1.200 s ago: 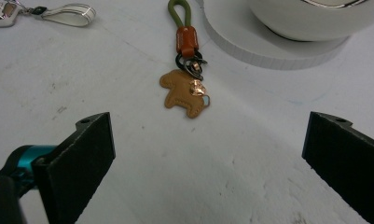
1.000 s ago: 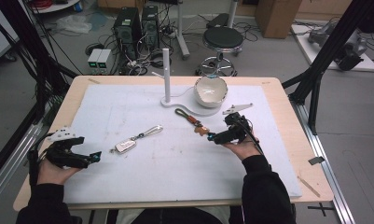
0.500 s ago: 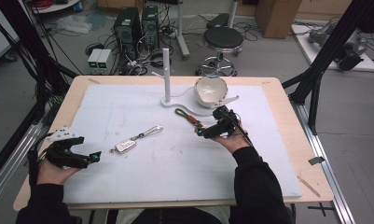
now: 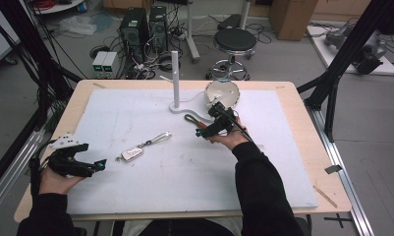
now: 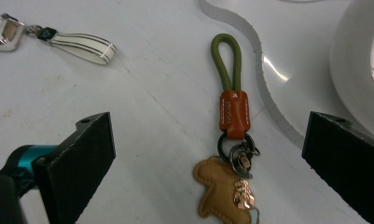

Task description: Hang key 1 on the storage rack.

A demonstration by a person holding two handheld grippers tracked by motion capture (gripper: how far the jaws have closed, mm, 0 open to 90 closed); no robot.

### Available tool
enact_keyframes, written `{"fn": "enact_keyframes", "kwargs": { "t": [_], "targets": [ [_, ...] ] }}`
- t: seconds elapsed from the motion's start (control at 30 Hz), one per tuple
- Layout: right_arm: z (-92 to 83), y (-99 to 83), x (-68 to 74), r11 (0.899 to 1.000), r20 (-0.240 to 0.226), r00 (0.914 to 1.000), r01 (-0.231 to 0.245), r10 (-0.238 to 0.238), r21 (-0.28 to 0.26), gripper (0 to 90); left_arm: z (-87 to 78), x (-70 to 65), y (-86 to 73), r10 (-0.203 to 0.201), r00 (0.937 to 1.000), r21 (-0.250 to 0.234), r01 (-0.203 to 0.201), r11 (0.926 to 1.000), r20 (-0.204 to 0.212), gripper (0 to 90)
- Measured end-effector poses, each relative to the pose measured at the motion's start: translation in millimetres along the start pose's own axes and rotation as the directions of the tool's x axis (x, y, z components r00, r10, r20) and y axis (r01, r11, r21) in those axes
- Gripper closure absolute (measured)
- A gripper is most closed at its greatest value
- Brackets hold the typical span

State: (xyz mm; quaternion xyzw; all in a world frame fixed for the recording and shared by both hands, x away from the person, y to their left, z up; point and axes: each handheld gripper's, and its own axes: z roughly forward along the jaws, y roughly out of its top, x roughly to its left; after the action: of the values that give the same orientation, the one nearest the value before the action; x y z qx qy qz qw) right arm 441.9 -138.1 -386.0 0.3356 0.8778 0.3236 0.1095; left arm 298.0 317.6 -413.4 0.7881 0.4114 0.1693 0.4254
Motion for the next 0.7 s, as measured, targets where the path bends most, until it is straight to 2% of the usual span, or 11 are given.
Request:
{"fn": "enact_keyframes", "kwargs": {
  "t": [0.1, 0.23, 0.5, 0.6, 0.7],
  "targets": [
    [10.6, 5.1, 1.4, 0.998, 0.001, 0.9992, 0.04, -0.04, 0.048, 3.8, 0.6, -0.7, -0.4, 0.007, 1.0, 0.005, -0.007, 1.0, 0.001, 1.8],
    [24.2, 8.9, 2.0, 0.994, 0.001, 0.9988, 0.049, -0.05, 0.095, 3.8, -0.5, 0.3, -0.7, 0.006, 1.0, 0.0, -0.006, 1.0, 0.001, 1.8],
    [44.8, 7.9, -0.5, 0.986, 0.004, 0.9984, 0.054, -0.056, 0.158, 4.8, -2.8, -0.7, 1.0, 0.011, 0.9999, -0.016, -0.011, 0.9998, 0.002, 1.8],
    [50.5, 6.8, -1.3, 0.984, -0.004, 0.9991, 0.043, -0.043, 0.171, 6.3, -2.6, -1.0, 1.0, 0.003, 1.0, -0.024, -0.003, 0.9997, 0.0, 1.8],
    [54.1, 7.2, -1.4, 0.984, -0.005, 0.9994, 0.035, -0.035, 0.173, 15.6, -1.9, -0.9, 1.0, 0.003, 1.0, -0.022, -0.003, 0.9997, 0.001, 1.8]
  ]
}}
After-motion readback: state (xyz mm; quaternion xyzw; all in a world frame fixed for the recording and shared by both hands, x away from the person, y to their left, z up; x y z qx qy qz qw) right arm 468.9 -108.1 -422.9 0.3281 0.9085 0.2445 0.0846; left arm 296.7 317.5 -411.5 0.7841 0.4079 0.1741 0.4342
